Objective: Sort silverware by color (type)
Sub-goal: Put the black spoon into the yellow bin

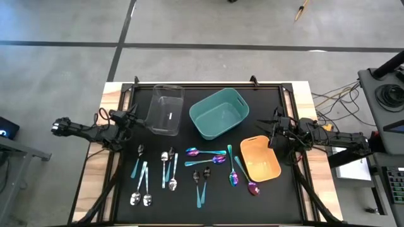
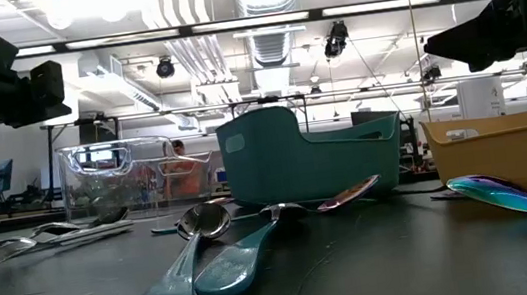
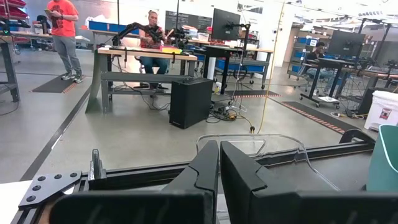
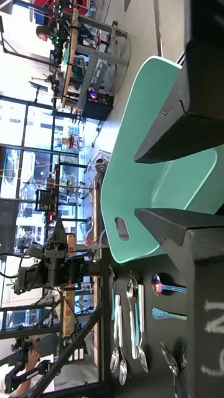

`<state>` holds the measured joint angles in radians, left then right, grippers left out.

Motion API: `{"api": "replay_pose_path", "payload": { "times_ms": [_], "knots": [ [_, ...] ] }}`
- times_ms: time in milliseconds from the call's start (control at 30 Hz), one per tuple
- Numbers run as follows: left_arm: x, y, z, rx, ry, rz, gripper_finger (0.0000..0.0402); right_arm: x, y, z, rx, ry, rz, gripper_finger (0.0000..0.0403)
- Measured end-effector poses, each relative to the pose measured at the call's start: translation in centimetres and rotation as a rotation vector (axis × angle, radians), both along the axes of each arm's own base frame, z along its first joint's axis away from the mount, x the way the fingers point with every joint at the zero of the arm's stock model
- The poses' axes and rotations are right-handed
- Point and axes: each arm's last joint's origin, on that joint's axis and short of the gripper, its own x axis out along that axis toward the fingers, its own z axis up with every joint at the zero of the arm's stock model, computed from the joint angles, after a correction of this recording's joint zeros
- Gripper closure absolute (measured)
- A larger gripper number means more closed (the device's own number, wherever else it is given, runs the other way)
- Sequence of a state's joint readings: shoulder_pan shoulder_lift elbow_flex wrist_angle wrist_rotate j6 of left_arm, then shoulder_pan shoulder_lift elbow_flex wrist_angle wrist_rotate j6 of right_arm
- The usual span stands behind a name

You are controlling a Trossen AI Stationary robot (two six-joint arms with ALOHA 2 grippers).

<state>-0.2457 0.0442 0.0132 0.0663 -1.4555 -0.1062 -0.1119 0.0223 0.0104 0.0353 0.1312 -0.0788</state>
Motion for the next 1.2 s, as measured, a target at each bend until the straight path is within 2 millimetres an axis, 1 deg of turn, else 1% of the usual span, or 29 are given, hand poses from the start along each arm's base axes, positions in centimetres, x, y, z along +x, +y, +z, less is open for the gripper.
{"api": "replay_pose_path", "payload": {
  "times_ms": [67, 100, 200, 233, 300, 400, 433, 467, 533, 567, 600, 633, 667, 767, 900, 967, 1100, 1200],
  "knots": [
    [0.0, 0.0, 0.0, 0.0, 0.0, 0.0, 0.0401, 0.0, 0.0, 0.0, 0.027, -0.006, 0.002, 0.0284],
    [0.0, 0.0, 0.0, 0.0, 0.0, 0.0, 0.0402, 0.0, 0.0, 0.0, 0.086, -0.02, 0.007, 0.0284],
    [0.0, 0.0, 0.0, 0.0, 0.0, 0.0, 0.0401, 0.0, 0.1, 0.0, 0.388, -0.096, 0.034, 0.0284],
    [0.0, 0.0, 0.0, 0.0, -0.001, 0.0, 0.0401, 0.0, 0.1, 0.1, 0.461, -0.118, 0.038, 0.0284],
    [0.0, 0.0, 0.0, 0.0, -0.001, 0.0, 0.0401, 0.0, 0.1, 0.2, 0.528, -0.138, 0.054, 0.0284],
    [0.0, 0.0, 0.0, -0.003, -0.008, 0.0, 0.0401, 0.1, 0.3, 0.2, 0.575, -0.134, 0.11, 0.0284],
    [0.0, 0.0, 0.1, -0.019, -0.055, -0.007, 0.0401, 0.1, 0.3, 0.2, 0.59, -0.138, 0.114, 0.0284],
    [0.1, 0.0, 0.3, -0.059, -0.168, -0.032, 0.0402, 0.1, 0.4, 0.2, 0.601, -0.14, 0.116, 0.0284],
    [0.3, -0.2, 0.9, -0.198, -0.509, -0.148, 0.0401, 0.2, 0.4, 0.3, 0.622, -0.152, 0.118, 0.0284],
    [0.4, -0.2, 1.0, -0.27, -0.65, -0.205, 0.0401, 0.3, 0.4, 0.4, 0.625, -0.161, 0.12, 0.0284],
    [0.4, -0.2, 1.2, -0.309, -0.733, -0.228, 0.0401, 0.3, 0.4, 0.5, 0.625, -0.171, 0.123, 0.0284],
    [0.4, -0.2, 1.3, -0.322, -0.773, -0.232, 0.0401, 0.4, 0.3, 0.7, 0.621, -0.187, 0.127, 0.0284],
    [0.5, -0.2, 1.5, -0.323, -0.781, -0.25, 0.0401, 0.5, 0.3, 0.9, 0.614, -0.204, 0.132, 0.0284],
    [0.8, -0.5, 1.8, -0.298, -0.705, -0.386, 0.0401, 0.9, 0.3, 1.5, 0.561, -0.246, 0.144, 0.0284],
    [1.3, -1.0, 2.6, -0.266, -0.693, -0.619, 0.0401, 1.7, 0.2, 1.9, 0.534, -0.178, 0.121, 0.0284],
    [1.5, -1.2, 3.3, -0.225, -0.702, -0.707, 0.0401, 2.2, 0.1, 2.0, 0.52, -0.13, 0.108, 0.0284],
    [2.0, -1.5, 4.2, -0.116, -0.702, -0.786, 0.0402, 3.6, 0.0, 2.5, 0.499, -0.038, 0.085, 0.0284],
    [2.5, -1.7, 4.5, -0.082, -0.701, -0.804, 0.0401, 4.4, -0.1, 3.6, 0.481, 0.005, 0.078, 0.0284]
  ]
}}
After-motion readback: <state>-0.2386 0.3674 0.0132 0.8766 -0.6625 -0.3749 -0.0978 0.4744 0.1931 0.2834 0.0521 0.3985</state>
